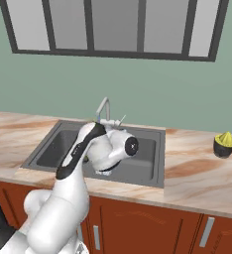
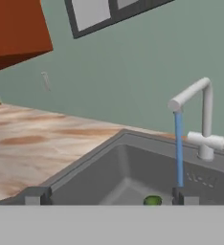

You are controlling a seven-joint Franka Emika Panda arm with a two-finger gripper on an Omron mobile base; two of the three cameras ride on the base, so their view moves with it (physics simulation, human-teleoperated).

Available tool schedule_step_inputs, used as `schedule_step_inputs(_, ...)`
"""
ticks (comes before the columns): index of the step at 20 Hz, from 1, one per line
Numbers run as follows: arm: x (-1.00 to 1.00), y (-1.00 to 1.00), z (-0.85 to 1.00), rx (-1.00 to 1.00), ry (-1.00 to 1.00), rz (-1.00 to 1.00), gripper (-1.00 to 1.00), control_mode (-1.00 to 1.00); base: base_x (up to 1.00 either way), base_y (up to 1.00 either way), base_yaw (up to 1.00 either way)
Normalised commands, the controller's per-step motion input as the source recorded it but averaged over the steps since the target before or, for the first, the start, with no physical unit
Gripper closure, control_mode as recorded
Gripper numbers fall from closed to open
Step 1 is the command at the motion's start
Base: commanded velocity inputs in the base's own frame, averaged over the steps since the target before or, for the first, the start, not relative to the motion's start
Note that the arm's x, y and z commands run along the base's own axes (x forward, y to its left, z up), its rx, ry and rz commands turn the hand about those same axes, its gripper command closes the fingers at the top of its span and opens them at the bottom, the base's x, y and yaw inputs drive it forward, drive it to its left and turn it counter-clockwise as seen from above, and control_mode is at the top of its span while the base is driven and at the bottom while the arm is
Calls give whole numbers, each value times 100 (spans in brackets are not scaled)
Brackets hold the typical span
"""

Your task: Turn on the sink faucet. Then move the avocado from the counter to the sink. Turn off the sink. Move the vegetable from the sink to the pot next to the stove. Finally move the pot to the front center burner.

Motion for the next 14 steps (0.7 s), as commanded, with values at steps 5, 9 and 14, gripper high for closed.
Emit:
schedule_step_inputs(5, 71, -37, -4, 0, -1, 19, -100, -100, 0, 0, 0)
schedule_step_inputs(9, 84, -30, -15, 0, 0, 14, -100, -100, 0, 0, 0)
schedule_step_inputs(14, 77, -23, -24, 0, 0, 10, -100, -100, 0, 0, 0)
